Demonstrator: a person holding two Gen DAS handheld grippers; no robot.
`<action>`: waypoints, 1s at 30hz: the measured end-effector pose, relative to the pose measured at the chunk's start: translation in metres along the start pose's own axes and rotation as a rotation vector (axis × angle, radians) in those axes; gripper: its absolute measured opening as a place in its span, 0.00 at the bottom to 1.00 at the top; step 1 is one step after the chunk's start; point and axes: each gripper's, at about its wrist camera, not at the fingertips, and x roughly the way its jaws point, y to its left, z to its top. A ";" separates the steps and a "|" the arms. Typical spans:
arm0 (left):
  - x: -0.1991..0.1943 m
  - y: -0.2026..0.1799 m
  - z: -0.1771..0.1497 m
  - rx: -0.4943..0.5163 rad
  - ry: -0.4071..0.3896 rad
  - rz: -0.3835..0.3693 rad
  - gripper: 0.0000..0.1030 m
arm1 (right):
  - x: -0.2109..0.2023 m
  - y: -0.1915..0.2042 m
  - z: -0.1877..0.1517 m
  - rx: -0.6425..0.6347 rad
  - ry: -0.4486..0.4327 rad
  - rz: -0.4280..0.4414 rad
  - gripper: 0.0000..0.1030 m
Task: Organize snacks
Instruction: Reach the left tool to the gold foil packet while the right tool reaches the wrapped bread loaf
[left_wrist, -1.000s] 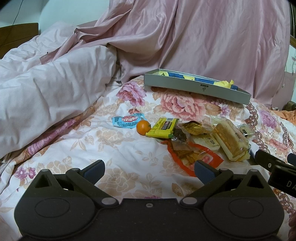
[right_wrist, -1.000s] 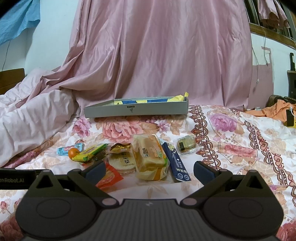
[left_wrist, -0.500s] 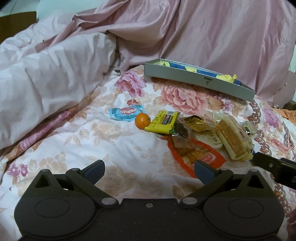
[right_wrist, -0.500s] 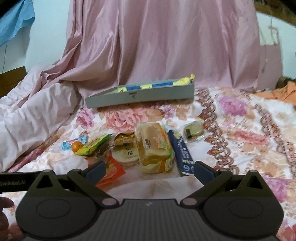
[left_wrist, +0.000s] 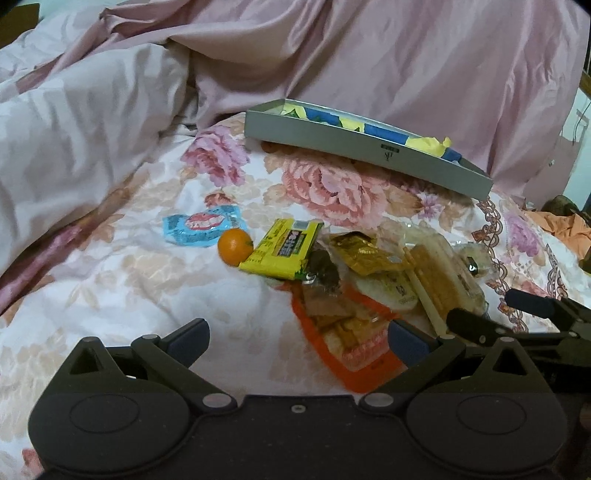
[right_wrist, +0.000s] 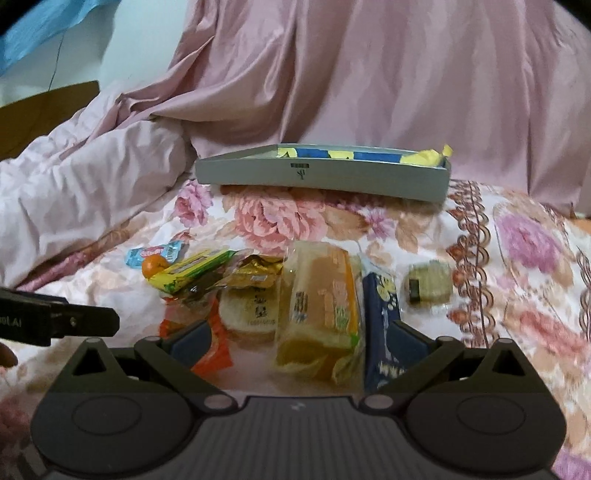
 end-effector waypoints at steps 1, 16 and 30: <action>0.003 0.000 0.003 0.001 0.001 -0.004 0.99 | 0.003 -0.001 0.001 -0.002 0.001 0.006 1.00; 0.059 -0.039 0.063 0.053 0.012 -0.129 0.99 | 0.040 -0.021 0.007 0.066 0.016 0.057 0.85; 0.114 -0.060 0.076 0.067 0.139 -0.132 0.86 | 0.047 -0.025 0.012 0.010 0.041 -0.103 0.55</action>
